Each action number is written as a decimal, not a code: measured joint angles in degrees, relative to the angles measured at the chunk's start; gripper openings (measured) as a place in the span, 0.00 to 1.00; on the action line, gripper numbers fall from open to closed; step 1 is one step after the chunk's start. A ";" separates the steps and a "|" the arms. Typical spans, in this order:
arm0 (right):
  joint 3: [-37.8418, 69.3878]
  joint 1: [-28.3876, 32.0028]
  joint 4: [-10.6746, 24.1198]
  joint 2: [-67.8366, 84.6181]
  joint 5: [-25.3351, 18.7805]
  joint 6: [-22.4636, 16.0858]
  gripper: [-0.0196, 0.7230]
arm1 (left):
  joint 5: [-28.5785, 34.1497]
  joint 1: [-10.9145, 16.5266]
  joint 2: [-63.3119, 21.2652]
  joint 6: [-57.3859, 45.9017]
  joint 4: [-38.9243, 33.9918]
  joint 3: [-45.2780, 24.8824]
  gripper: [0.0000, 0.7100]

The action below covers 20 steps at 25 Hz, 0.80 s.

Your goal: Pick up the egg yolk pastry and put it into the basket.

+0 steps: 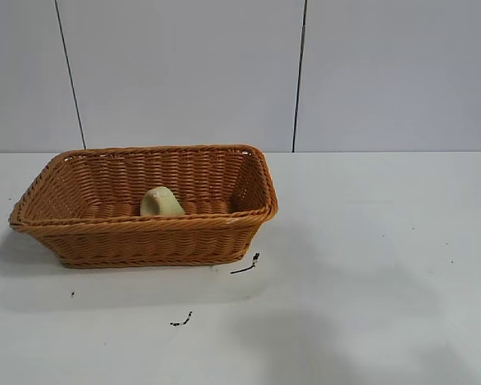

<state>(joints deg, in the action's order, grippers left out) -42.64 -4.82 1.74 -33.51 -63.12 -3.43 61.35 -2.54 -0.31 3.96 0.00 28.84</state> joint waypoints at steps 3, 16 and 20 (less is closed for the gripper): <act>7.05 0.00 -0.78 9.08 1.75 0.11 0.96 | 0.00 0.00 0.00 0.00 0.00 0.00 0.98; 14.62 0.00 -1.74 21.76 4.03 0.25 0.96 | 0.00 0.00 0.00 0.00 0.00 0.00 0.98; 14.62 2.33 -1.74 21.83 4.03 0.25 0.96 | 0.00 0.00 0.00 0.00 0.00 0.00 0.98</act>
<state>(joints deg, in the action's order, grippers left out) -28.02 -2.50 0.00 -11.67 -59.09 -3.18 61.35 -2.54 -0.31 3.96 0.00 28.84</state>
